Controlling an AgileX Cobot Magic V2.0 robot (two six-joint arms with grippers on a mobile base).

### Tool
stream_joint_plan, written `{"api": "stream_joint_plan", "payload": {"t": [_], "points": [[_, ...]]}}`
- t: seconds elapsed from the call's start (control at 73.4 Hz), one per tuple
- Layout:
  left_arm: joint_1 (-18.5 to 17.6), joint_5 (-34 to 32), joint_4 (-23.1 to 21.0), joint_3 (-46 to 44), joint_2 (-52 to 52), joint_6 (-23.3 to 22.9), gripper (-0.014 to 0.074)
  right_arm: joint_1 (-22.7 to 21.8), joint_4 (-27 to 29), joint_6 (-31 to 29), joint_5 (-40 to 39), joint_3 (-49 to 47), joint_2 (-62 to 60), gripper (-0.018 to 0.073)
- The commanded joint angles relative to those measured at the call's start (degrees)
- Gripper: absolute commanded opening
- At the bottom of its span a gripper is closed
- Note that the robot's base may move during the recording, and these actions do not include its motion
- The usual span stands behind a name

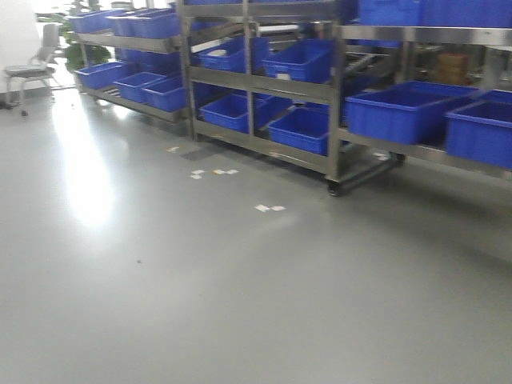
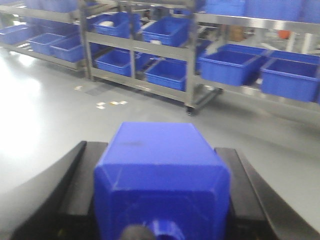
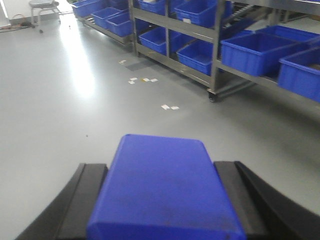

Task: Pick and sort blue part to right shelf
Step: 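Continue driving down the aisle toward the shelf of blue bins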

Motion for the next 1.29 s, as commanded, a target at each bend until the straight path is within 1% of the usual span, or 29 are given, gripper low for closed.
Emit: {"api": "stream_joint_plan", "payload": {"t": [0.0, 1.281], "points": [[-0.06, -4.85, 0.3, -1.7, 0.73, -0.13, 0.0242, -0.05, -0.98, -0.34, -5.22, -1.31, 1.12, 0.0228], [-0.06, -4.85, 0.3, -1.7, 0.73, -0.13, 0.0242, -0.05, -0.98, -0.34, -5.23, -1.31, 1.12, 0.0228]]}}
